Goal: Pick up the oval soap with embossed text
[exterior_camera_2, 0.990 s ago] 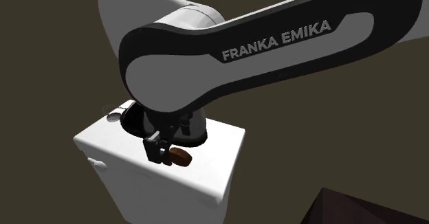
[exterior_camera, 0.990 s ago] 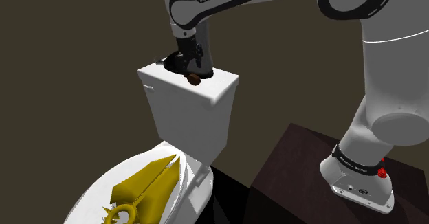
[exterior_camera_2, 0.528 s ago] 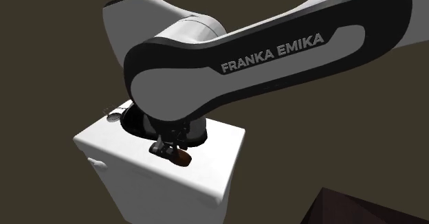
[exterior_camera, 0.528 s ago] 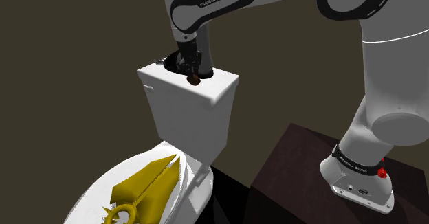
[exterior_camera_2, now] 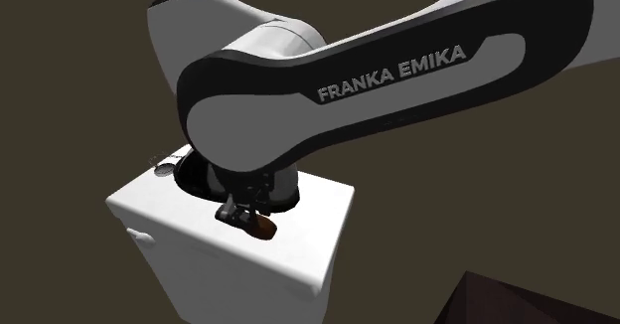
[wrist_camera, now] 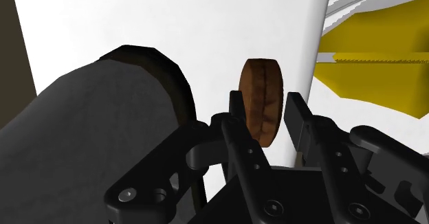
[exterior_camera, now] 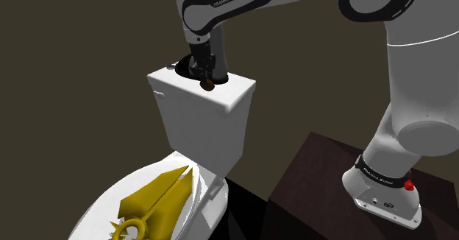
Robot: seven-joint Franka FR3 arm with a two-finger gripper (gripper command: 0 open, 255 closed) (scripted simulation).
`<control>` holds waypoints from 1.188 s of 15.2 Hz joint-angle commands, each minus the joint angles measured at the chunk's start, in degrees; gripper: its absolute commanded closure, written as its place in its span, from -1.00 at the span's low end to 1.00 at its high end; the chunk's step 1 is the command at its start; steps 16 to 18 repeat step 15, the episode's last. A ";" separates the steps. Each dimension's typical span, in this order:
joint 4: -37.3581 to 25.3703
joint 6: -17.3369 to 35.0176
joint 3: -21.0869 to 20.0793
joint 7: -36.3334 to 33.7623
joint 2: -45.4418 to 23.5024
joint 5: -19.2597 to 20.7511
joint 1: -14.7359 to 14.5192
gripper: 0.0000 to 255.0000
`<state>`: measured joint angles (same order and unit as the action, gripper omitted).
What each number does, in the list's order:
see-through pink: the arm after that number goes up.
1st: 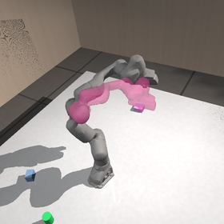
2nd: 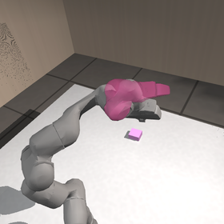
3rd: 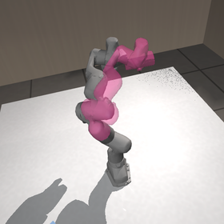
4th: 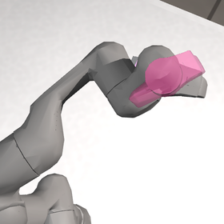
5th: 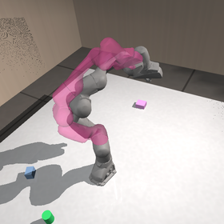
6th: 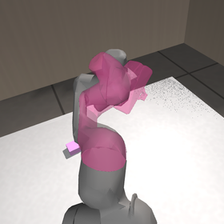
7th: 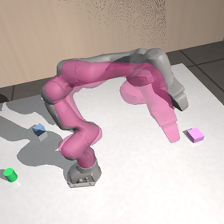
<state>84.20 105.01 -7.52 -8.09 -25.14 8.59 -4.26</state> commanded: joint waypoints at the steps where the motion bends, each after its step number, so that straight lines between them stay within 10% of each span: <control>1: -0.97 -1.23 0.05 0.19 0.15 -0.05 0.07 1.00; 18: -9.81 -10.36 -0.07 1.09 0.49 -0.29 -0.27 1.00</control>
